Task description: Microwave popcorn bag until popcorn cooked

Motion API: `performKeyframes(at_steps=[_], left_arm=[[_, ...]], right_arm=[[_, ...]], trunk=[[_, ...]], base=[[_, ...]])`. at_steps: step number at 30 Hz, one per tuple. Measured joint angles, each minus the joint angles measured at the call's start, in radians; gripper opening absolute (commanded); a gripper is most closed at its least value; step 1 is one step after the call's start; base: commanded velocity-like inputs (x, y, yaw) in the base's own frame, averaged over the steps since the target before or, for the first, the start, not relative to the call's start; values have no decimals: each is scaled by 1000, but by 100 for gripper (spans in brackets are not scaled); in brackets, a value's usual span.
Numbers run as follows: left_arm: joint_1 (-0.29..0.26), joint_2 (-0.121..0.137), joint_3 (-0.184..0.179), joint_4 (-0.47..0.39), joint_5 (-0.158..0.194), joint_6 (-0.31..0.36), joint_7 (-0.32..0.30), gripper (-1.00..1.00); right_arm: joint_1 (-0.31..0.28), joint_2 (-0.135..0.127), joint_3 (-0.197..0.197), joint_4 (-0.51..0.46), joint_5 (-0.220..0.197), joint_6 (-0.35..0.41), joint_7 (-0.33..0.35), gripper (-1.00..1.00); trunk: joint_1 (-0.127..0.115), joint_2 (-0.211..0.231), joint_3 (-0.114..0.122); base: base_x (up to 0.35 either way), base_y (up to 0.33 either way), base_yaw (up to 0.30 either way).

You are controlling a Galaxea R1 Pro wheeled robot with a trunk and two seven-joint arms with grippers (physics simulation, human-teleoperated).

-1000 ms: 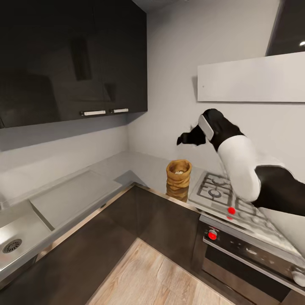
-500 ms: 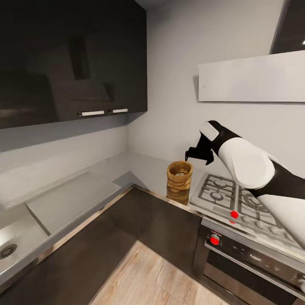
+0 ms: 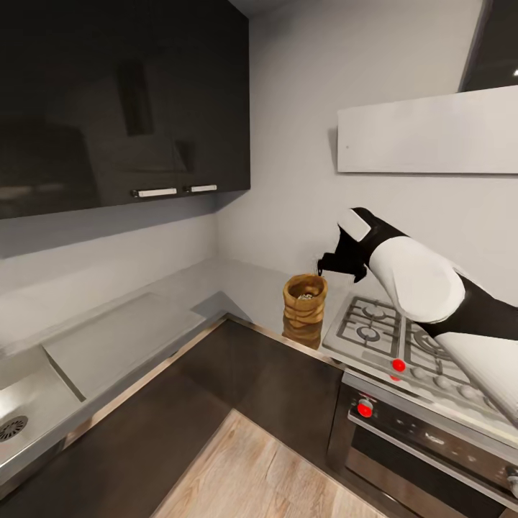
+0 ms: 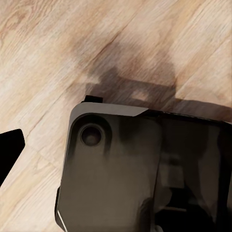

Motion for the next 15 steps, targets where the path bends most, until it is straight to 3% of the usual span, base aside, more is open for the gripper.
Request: performKeyframes(at_steps=[2, 3, 4, 6, 10, 15], left_arm=[[0, 0, 0, 0, 1, 0, 0, 100], [0, 0, 1, 0, 1, 0, 0, 100], [0, 0, 1, 0, 1, 0, 0, 100], [0, 0, 1, 0, 1, 0, 0, 100], [0, 0, 2, 0, 1, 0, 0, 100], [1, 0, 2, 0, 0, 0, 0, 100]], right_arm=[[0, -1, -114, 1, -4, -50, -131, 100], [0, -1, -214, 3, -4, -80, -230, 100], [-1, -1, -268, 4, -4, -92, -281, 100], [-2, 3, -334, 4, -3, -106, -345, 100], [-3, 4, -370, 4, -3, -115, -373, 100], [-3, 4, -375, 2, -4, -120, -372, 100]], trunk=[[0, 0, 0], [0, 0, 0], [0, 0, 0], [0, 0, 0], [0, 0, 0], [0, 0, 0]], base=[[0, 0, 0], [0, 0, 0], [0, 0, 0], [0, 0, 0], [0, 0, 0], [0, 60, 0]])
